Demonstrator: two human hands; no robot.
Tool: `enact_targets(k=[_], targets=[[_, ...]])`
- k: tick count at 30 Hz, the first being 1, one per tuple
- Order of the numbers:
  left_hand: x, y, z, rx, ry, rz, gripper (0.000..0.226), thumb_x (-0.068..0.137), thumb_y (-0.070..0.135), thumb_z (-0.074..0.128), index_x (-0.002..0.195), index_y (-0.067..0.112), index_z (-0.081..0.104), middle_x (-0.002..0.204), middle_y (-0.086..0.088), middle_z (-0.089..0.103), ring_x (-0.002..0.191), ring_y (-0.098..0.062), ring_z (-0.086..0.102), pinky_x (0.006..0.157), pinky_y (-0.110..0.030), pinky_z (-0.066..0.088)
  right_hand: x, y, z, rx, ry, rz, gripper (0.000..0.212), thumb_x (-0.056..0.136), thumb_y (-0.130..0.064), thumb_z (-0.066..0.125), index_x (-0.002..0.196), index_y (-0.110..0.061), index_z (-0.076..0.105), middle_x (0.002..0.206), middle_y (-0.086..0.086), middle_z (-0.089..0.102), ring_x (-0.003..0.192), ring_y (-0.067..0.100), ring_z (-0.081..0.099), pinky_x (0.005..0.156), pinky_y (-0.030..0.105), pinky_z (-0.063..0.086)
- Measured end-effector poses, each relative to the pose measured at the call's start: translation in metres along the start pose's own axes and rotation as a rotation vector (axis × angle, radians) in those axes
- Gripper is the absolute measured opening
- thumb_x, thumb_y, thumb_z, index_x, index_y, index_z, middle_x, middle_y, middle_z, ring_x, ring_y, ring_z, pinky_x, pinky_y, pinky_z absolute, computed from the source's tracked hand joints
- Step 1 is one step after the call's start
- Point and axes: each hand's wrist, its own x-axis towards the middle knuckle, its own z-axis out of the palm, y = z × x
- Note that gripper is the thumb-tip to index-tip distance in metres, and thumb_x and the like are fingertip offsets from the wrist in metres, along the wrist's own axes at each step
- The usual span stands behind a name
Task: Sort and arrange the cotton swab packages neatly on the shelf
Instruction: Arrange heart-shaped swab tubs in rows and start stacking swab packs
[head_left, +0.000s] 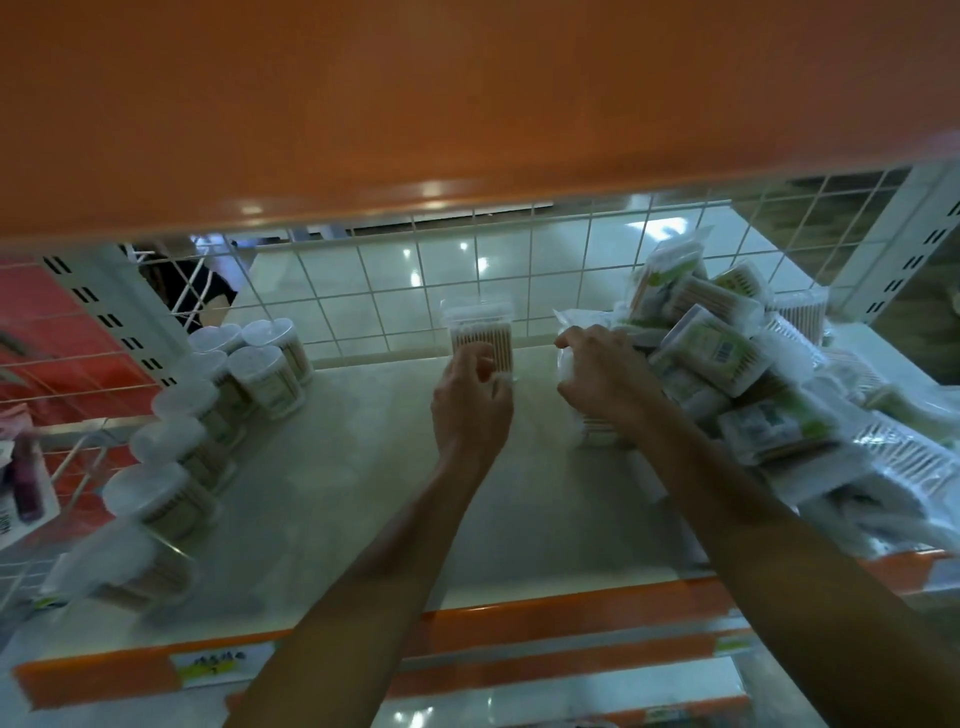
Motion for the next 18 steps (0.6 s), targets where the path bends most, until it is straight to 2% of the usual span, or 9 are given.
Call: enact_targets(k=[5, 10, 14, 18], targets=[[-0.014, 0.009, 0.008, -0.045, -0.114, 0.019, 0.028, 0.084, 0.014, 0.064, 0.112, 0.016, 0.060, 0.092, 0.008, 0.061, 0.087, -0.012, 0.061, 0.080, -0.032, 0.054, -0.002, 0.002, 0.004, -0.004, -0.023, 0.034, 0.052, 0.079, -0.016, 0.067, 0.128, -0.015, 0.051, 0.126, 0.010, 0.055, 0.115, 0.029, 0.049, 0.092, 0.046, 0.046], [-0.022, 0.012, 0.007, -0.063, -0.196, -0.001, 0.030, 0.085, 0.013, 0.065, 0.114, 0.016, 0.059, 0.089, 0.009, 0.061, 0.087, -0.011, 0.063, 0.084, -0.035, 0.055, 0.006, 0.006, 0.005, -0.036, -0.033, 0.057, 0.040, 0.084, -0.016, 0.062, 0.123, -0.013, 0.054, 0.123, 0.011, 0.057, 0.114, 0.028, 0.049, 0.091, 0.047, 0.047], [-0.027, 0.012, 0.005, -0.058, -0.219, -0.014, 0.030, 0.084, 0.010, 0.065, 0.114, 0.015, 0.060, 0.087, 0.010, 0.059, 0.085, -0.010, 0.063, 0.083, -0.036, 0.055, 0.013, 0.003, 0.002, -0.124, -0.138, 0.092, 0.049, 0.084, -0.018, 0.062, 0.131, -0.022, 0.049, 0.134, 0.011, 0.048, 0.123, 0.029, 0.040, 0.096, 0.046, 0.043], [-0.029, 0.012, 0.002, -0.063, -0.229, -0.024, 0.031, 0.084, 0.011, 0.065, 0.114, 0.015, 0.059, 0.089, 0.009, 0.059, 0.086, -0.011, 0.063, 0.084, -0.036, 0.055, 0.011, 0.006, 0.001, -0.098, -0.103, 0.040, 0.053, 0.082, -0.019, 0.066, 0.132, -0.025, 0.049, 0.137, 0.009, 0.048, 0.125, 0.029, 0.038, 0.094, 0.042, 0.040]])
